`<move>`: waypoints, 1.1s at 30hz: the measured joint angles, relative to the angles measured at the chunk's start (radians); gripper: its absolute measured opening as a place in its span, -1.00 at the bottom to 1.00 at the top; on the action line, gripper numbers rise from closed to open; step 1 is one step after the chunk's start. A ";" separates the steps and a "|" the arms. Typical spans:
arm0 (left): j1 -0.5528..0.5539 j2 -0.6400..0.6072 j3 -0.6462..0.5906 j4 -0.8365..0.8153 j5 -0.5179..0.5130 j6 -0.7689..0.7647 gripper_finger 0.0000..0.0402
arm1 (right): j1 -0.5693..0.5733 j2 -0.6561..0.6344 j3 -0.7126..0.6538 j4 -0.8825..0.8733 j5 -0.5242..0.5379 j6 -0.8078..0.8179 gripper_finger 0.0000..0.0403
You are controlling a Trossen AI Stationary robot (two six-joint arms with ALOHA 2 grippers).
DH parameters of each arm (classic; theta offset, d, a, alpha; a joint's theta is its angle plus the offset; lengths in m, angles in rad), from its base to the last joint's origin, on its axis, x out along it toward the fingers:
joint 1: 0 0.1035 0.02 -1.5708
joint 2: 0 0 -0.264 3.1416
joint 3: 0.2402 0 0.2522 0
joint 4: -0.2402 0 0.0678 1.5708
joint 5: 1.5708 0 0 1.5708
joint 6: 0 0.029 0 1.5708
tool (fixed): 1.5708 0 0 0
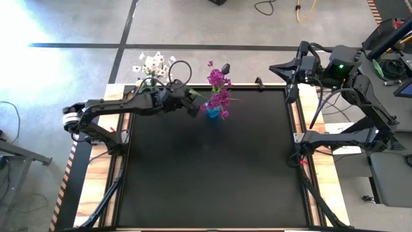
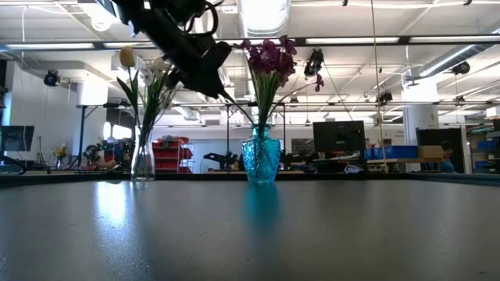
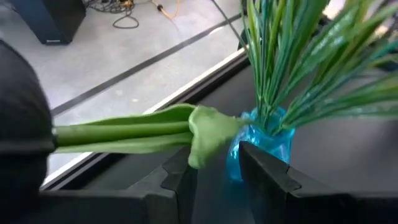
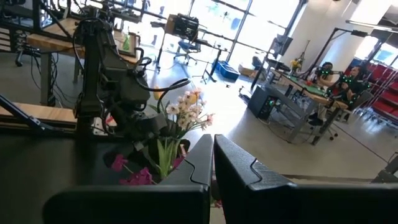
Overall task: Sort flowers into vase by color
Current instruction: Put the black flower into the blue vase, then return to Home Position
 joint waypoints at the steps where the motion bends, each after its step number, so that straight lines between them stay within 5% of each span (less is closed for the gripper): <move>1: -0.003 -0.006 0.000 -0.014 0.000 0.001 -0.49 | 0.000 0.000 0.000 0.002 0.000 0.000 -0.95; 21: -0.162 -0.047 -0.005 -0.128 -0.131 -0.038 -0.49 | 0.000 -0.001 0.000 0.003 0.000 -0.019 -0.95; 33: -0.170 -0.205 -0.013 -0.319 -0.110 -0.111 -0.49 | 0.000 -0.001 0.000 0.002 0.000 -0.019 -0.95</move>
